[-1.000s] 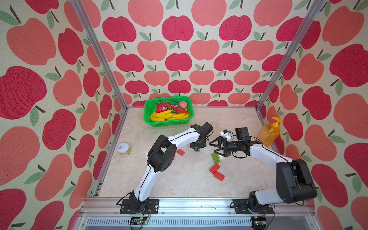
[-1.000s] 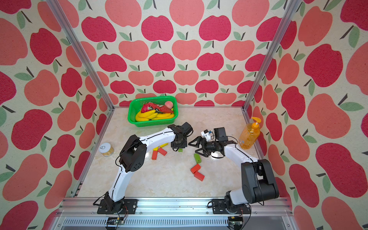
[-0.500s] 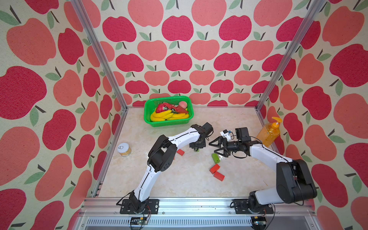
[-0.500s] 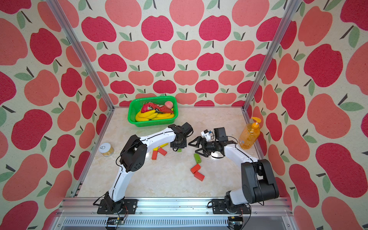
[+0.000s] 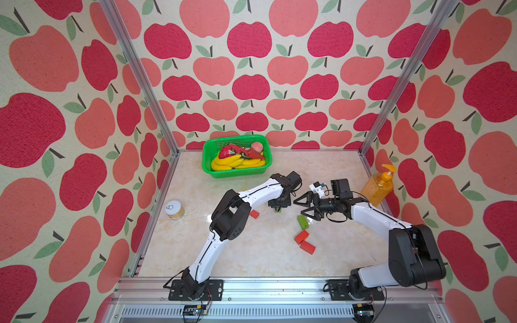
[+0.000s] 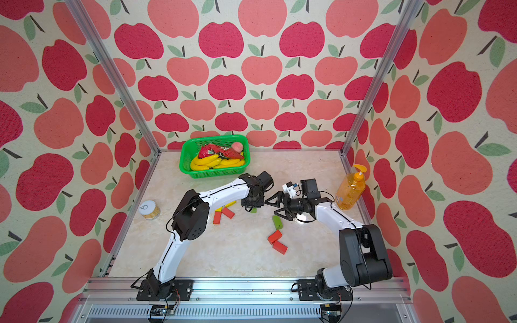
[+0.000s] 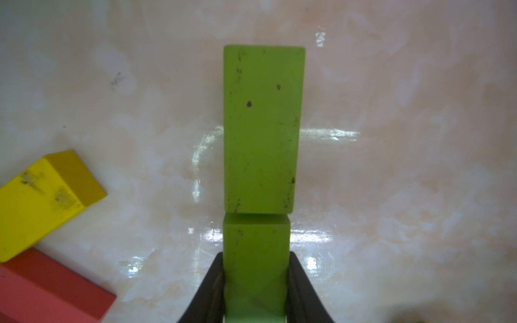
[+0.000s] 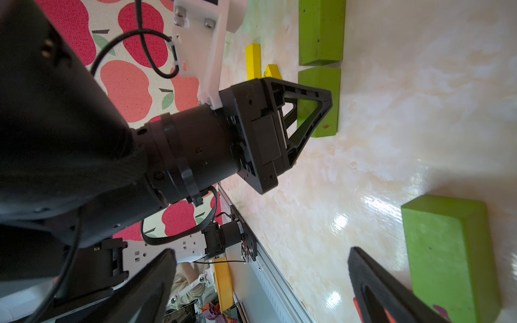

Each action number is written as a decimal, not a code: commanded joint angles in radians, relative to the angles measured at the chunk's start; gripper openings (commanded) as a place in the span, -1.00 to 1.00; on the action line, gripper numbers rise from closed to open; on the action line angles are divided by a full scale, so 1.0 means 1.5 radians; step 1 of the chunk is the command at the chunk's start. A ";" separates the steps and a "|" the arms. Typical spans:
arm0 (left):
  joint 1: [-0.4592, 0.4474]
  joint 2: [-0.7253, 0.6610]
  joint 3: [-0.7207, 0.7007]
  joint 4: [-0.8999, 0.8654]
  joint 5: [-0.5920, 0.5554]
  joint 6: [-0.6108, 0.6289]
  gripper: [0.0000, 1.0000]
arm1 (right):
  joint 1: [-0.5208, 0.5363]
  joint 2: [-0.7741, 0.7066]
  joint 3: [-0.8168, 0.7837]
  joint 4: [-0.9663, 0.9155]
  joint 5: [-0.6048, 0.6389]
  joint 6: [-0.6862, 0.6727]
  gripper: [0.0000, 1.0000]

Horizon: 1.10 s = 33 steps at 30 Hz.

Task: Assemble the letter k with building blocks
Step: Assemble the building block at the center of the board.

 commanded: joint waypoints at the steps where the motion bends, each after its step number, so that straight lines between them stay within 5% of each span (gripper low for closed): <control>1: 0.002 0.020 0.011 -0.024 -0.016 -0.007 -0.63 | -0.005 -0.013 0.001 0.004 -0.013 -0.010 0.99; 20: 0.007 0.028 0.016 -0.011 0.000 -0.009 -0.45 | -0.015 0.005 0.008 -0.032 0.030 -0.032 0.99; 27: 0.007 0.025 0.012 -0.004 0.006 -0.010 -0.36 | -0.057 0.012 0.024 -0.111 0.133 -0.097 0.99; 33: 0.007 0.025 0.014 -0.004 0.009 -0.008 -0.25 | -0.059 0.031 0.014 -0.085 0.098 -0.085 0.99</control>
